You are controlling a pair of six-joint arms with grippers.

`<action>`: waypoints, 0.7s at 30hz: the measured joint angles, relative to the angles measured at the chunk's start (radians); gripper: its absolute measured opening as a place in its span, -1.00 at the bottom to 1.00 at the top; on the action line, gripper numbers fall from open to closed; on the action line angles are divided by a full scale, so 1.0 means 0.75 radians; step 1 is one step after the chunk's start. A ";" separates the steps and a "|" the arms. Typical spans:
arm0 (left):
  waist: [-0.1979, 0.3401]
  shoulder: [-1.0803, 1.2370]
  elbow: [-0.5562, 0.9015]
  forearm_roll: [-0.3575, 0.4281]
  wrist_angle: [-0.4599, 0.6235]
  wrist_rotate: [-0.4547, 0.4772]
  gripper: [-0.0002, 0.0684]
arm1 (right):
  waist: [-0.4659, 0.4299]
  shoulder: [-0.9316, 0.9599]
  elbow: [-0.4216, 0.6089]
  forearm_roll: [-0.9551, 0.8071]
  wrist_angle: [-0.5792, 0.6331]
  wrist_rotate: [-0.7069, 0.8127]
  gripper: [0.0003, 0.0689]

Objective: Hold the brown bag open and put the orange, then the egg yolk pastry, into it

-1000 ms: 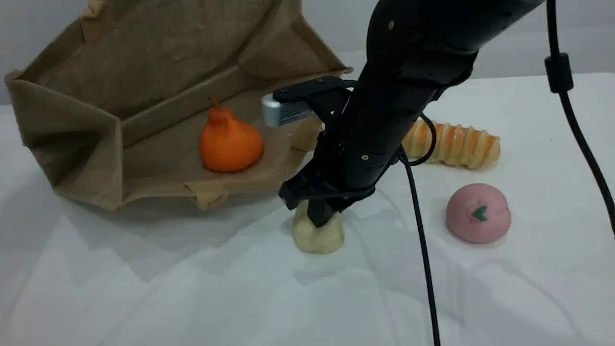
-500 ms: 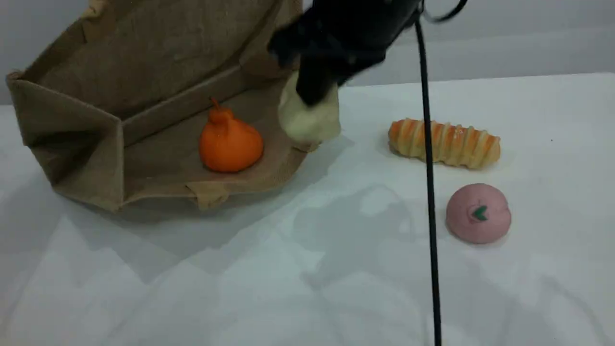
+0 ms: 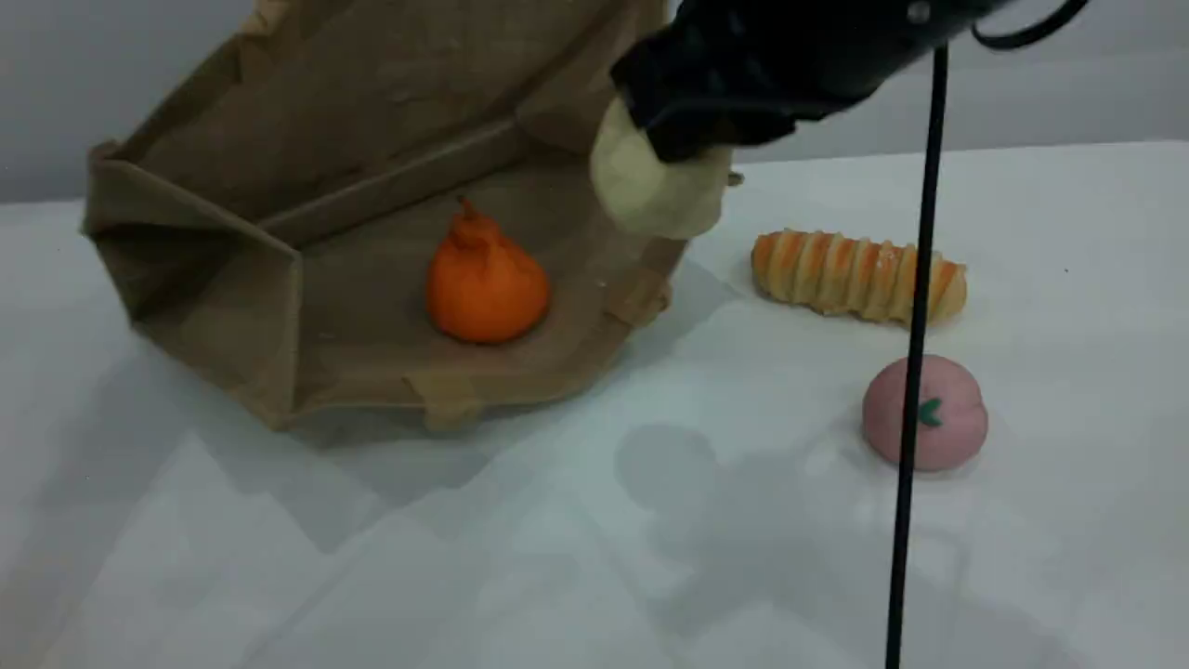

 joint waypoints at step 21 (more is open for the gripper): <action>-0.106 0.001 0.000 -0.005 0.000 -0.077 -0.75 | 0.102 0.468 -0.172 -0.056 -0.478 -0.018 -0.90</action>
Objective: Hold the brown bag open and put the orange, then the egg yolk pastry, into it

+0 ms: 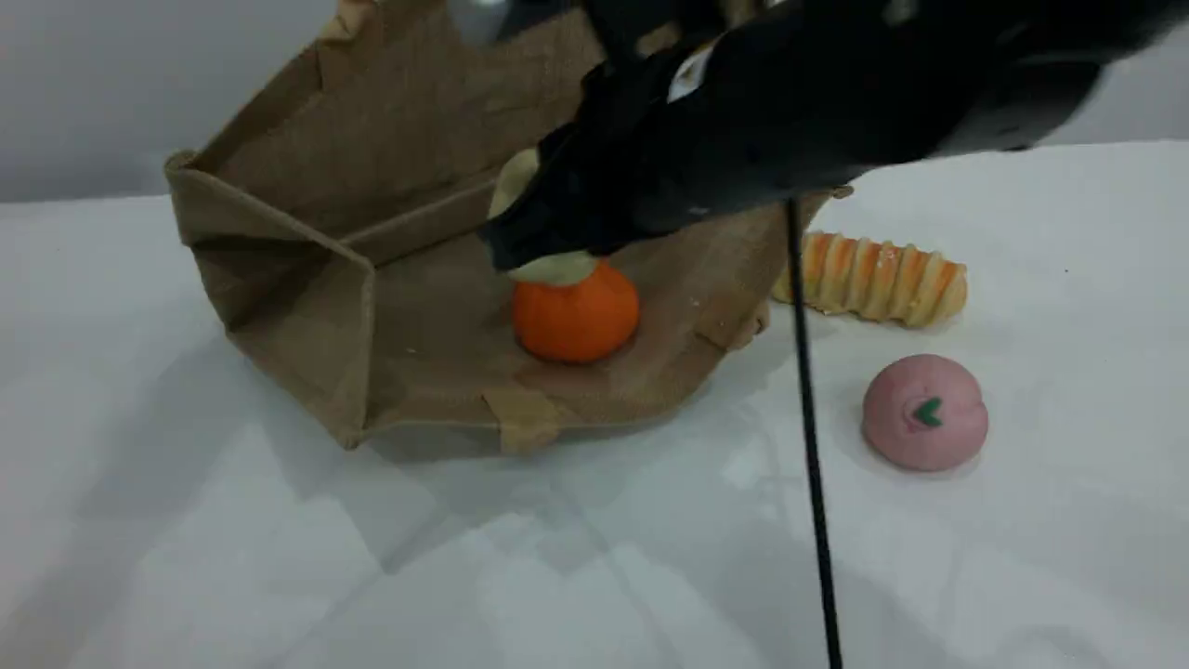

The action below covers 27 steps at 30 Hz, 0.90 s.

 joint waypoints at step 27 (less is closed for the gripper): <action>0.000 0.000 0.000 -0.003 -0.001 -0.003 -0.75 | -0.100 0.370 -0.796 0.037 0.735 -0.010 0.12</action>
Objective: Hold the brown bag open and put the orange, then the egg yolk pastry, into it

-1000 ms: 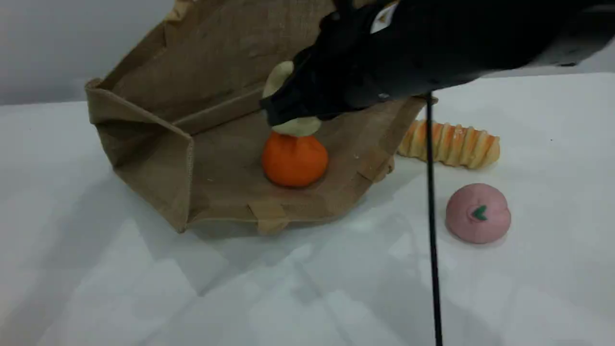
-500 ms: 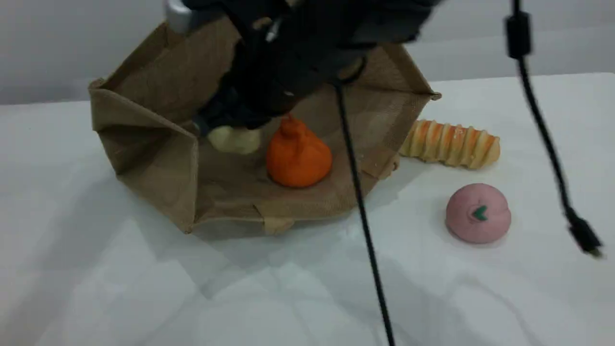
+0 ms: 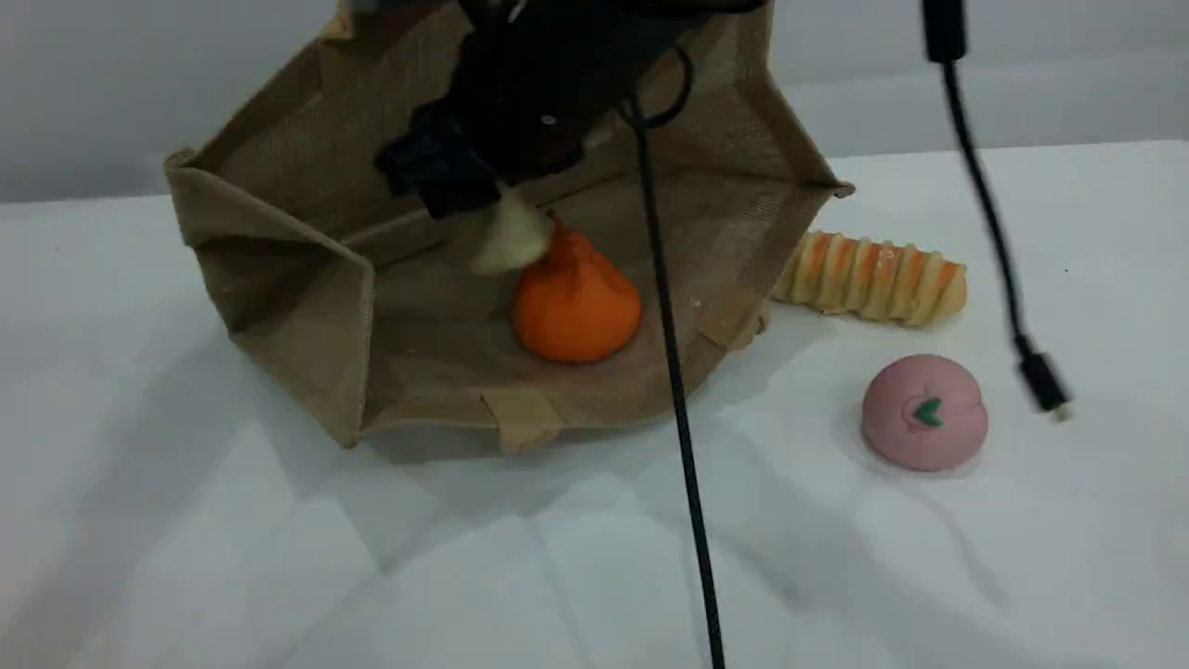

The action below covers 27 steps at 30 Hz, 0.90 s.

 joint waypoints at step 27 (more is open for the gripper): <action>0.001 0.000 0.000 0.009 0.001 0.004 -0.75 | -0.286 -0.496 0.001 -0.164 0.633 0.101 0.66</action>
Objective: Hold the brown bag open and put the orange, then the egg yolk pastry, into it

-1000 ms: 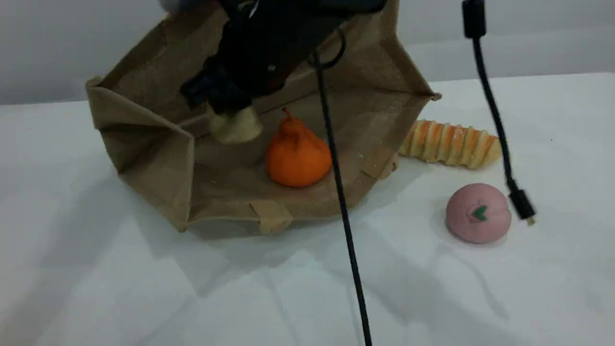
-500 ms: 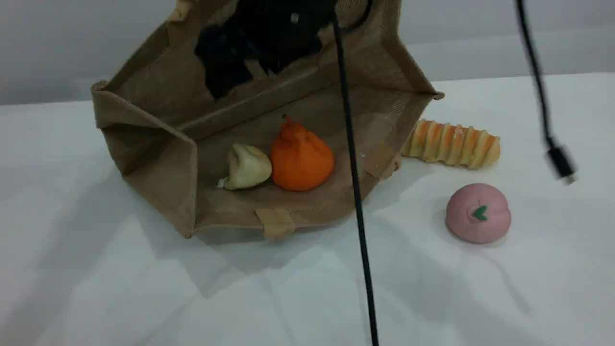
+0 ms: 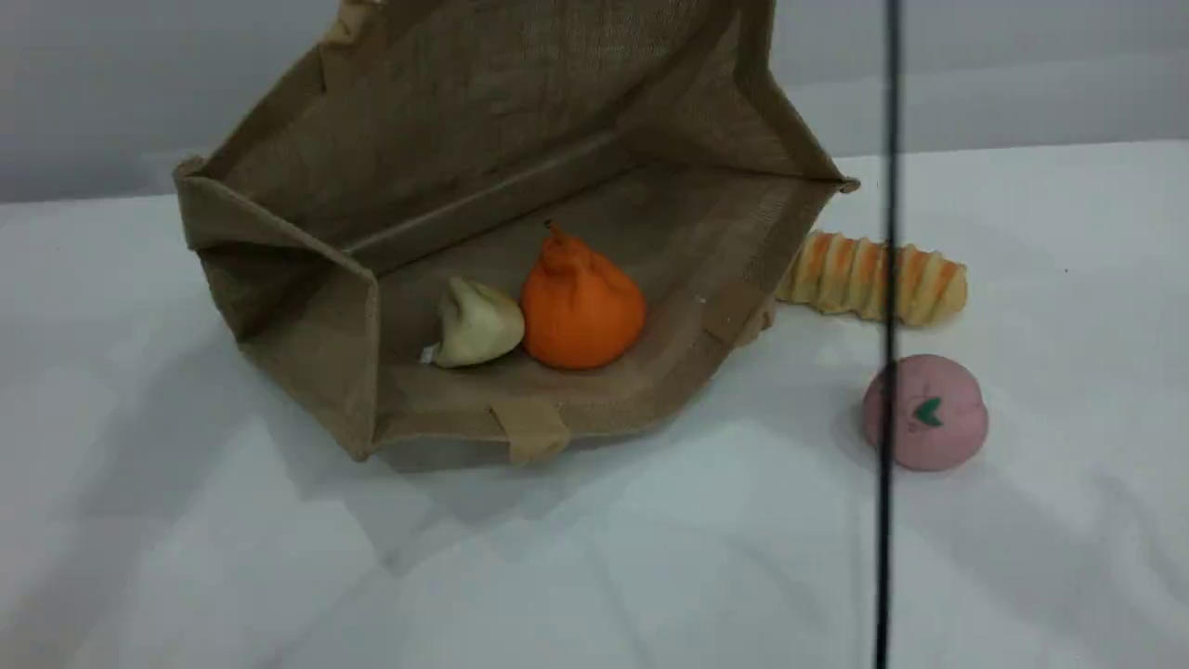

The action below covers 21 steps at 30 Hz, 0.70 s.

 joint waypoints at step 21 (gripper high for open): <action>0.000 0.000 0.000 -0.006 -0.005 -0.013 0.40 | -0.274 -0.226 0.000 -0.041 0.122 0.000 0.65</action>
